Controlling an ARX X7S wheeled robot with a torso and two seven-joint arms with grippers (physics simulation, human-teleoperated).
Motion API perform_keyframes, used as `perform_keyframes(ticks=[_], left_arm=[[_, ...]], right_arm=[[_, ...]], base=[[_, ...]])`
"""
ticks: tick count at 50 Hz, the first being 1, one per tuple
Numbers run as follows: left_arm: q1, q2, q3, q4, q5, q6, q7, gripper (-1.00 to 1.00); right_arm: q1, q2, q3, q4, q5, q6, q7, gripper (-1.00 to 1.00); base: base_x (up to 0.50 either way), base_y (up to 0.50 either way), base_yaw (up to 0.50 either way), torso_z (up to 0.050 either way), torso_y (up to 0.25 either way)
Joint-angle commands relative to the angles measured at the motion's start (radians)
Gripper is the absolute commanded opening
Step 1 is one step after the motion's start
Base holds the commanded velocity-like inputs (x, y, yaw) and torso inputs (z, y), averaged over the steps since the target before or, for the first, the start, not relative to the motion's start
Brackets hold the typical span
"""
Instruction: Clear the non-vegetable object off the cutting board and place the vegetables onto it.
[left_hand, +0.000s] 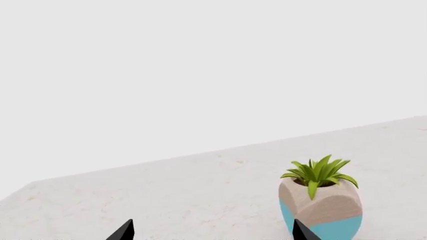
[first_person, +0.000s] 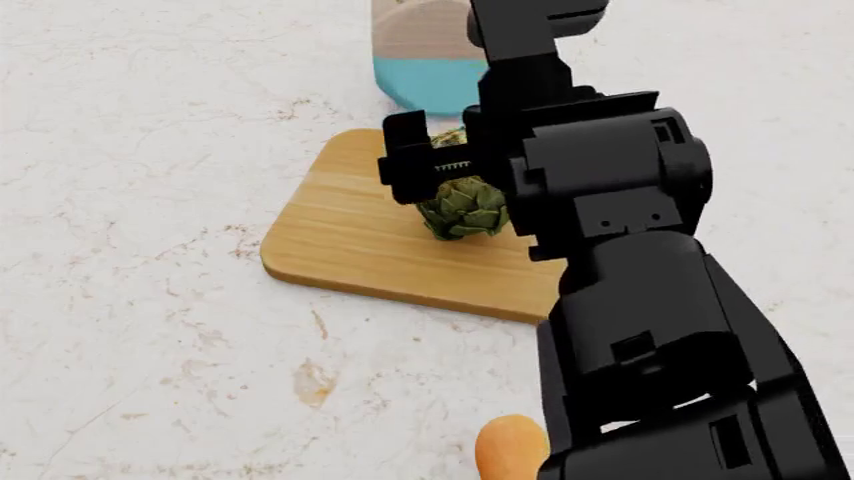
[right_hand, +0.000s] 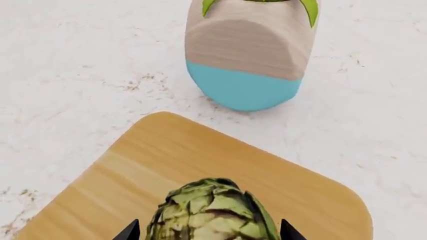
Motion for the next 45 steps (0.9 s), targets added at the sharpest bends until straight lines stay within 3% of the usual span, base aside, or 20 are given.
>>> perform_keyframes(ticks=[1, 10, 18, 19, 45], left_arm=[[0.013, -0.006, -0.006, 0.009, -0.008, -0.004, -0.006, 1.0], [0.019, -0.018, -0.017, 0.013, -0.02, -0.008, -0.003, 1.0], [0.029, 0.009, -0.001, 0.015, -0.01, 0.006, -0.028, 1.0], [0.031, 0.011, 0.0, 0.014, -0.008, 0.009, -0.03, 1.0], [-0.005, -0.008, -0.06, 0.052, -0.061, -0.042, -0.04, 1.0]], right_arm=[[-0.026, 0.0, -0.072, 0.0, 0.091, -0.006, 0.016, 1.0], [-0.062, 0.0, 0.097, 0.0, -0.118, 0.002, -0.008, 1.0], [-0.085, 0.0, 0.067, 0.0, -0.117, 0.01, -0.02, 1.0], [-0.085, 0.0, 0.066, 0.0, -0.111, 0.008, -0.016, -1.0], [0.044, 0.0, 0.069, 0.0, -0.149, 0.025, -0.062, -1.0]], base=[[0.0, 0.0, 0.0, 0.0, 0.0], [0.0, 0.0, 0.0, 0.0, 0.0], [0.0, 0.0, 0.0, 0.0, 0.0], [0.0, 0.0, 0.0, 0.0, 0.0], [0.0, 0.0, 0.0, -0.001, 0.0]])
